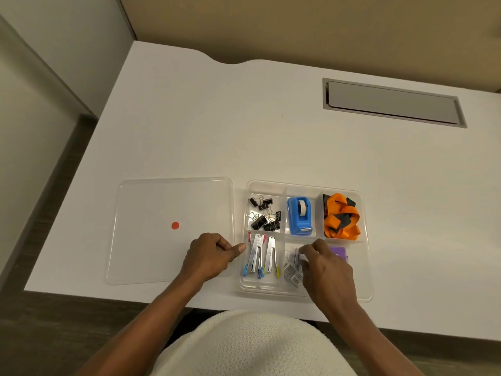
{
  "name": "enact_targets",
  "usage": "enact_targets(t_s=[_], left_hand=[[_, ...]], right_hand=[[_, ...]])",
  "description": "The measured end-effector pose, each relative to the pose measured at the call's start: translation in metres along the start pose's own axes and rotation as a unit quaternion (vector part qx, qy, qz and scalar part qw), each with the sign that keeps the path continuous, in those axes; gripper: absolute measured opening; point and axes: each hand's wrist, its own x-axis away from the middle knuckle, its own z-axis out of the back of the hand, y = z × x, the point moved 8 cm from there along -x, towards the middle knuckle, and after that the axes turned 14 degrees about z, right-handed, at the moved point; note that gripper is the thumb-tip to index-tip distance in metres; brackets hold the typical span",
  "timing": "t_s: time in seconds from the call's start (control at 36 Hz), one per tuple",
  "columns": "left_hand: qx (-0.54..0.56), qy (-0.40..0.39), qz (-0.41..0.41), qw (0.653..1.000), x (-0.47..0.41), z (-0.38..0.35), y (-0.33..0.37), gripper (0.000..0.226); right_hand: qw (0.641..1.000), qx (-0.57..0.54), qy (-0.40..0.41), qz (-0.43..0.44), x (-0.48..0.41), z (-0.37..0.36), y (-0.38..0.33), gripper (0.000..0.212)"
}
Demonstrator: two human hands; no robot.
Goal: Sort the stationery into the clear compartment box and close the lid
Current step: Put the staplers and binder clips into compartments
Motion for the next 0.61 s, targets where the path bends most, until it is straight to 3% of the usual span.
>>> enact_targets(t_s=[0.19,0.28,0.44,0.61], left_hand=[[-0.006,0.003,0.0,1.0,-0.007,-0.001,-0.002,0.041],[-0.005,0.006,0.002,1.0,-0.007,0.001,-0.004,0.043],[-0.005,0.012,-0.009,1.0,-0.003,0.003,-0.003,0.047],[-0.032,0.063,-0.029,0.997,0.004,0.009,-0.005,0.046]], right_hand=[[0.996,0.016,-0.056,0.071,-0.002,-0.014,-0.019,0.047],[0.998,0.016,-0.043,0.034,-0.004,-0.016,-0.016,0.039],[0.991,-0.099,0.006,-0.094,-0.008,-0.014,0.009,0.03],[0.989,-0.099,0.024,-0.104,-0.013,0.001,0.016,0.036]])
